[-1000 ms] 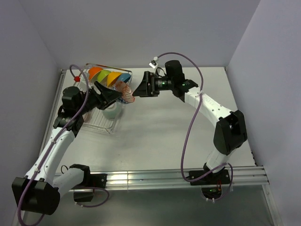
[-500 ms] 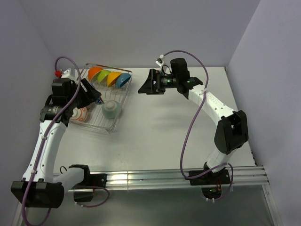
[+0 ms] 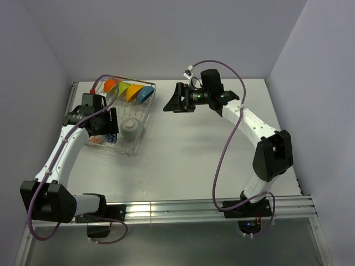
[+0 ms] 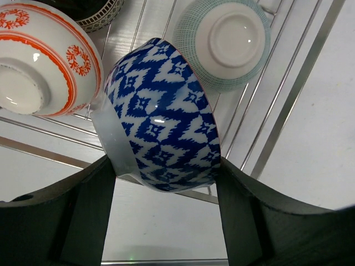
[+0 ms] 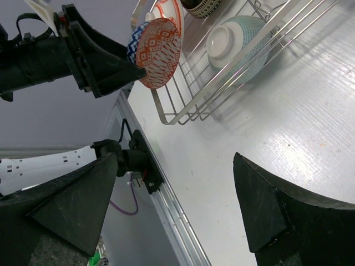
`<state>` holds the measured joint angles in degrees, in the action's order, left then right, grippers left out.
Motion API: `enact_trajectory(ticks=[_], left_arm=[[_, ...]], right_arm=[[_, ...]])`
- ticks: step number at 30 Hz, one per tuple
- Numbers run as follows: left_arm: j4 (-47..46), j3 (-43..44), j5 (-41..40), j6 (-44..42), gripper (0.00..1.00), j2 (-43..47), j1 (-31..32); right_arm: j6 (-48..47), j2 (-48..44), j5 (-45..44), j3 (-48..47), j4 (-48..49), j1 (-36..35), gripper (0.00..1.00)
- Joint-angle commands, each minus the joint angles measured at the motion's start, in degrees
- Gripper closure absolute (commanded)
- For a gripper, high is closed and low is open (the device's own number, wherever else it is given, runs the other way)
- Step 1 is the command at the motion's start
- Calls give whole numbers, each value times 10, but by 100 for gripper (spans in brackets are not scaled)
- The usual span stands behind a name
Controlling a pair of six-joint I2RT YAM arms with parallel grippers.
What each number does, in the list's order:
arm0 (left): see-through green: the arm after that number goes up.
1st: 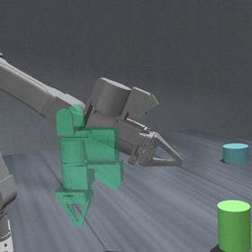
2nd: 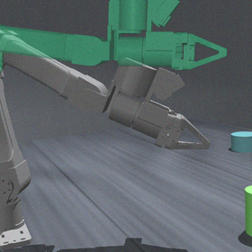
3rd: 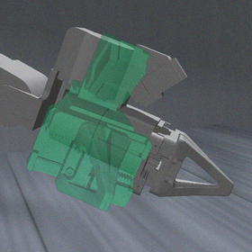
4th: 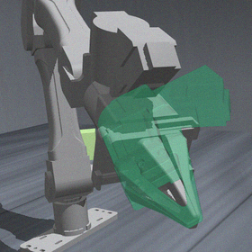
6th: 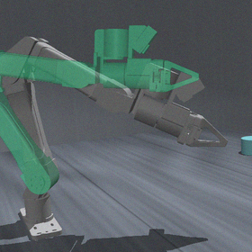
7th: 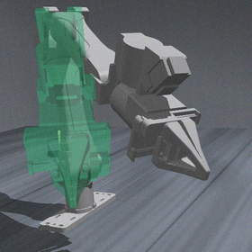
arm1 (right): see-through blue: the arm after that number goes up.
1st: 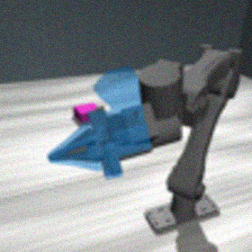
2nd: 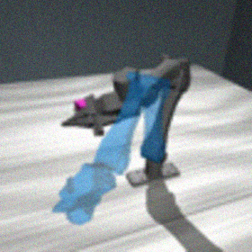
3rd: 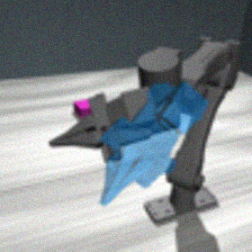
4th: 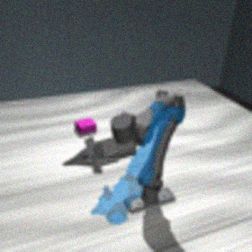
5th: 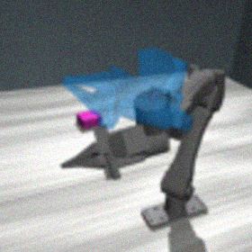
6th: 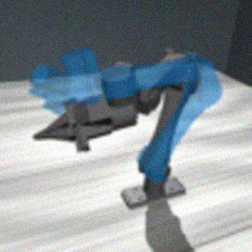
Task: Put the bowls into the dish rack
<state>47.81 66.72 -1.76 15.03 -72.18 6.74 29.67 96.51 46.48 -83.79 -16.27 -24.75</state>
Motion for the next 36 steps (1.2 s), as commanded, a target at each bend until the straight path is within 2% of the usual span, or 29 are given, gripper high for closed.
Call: enact_trajectory(ticks=[1, 12, 21, 36], left_arm=[[-19, 10, -32, -67, 100, -8, 8], [-30, 32, -61, -163, 100, -83, 19], [-71, 17, -112, -196, 100, -94, 26], [-75, -12, -112, -202, 98, -132, 46]], right_arm=[[-12, -11, -2, -26, -2, 1, 8], [-22, -10, 5, -25, -12, 1, 8], [-25, -10, 8, -22, -17, 2, 8], [-30, -7, 8, -20, -24, 3, 8]])
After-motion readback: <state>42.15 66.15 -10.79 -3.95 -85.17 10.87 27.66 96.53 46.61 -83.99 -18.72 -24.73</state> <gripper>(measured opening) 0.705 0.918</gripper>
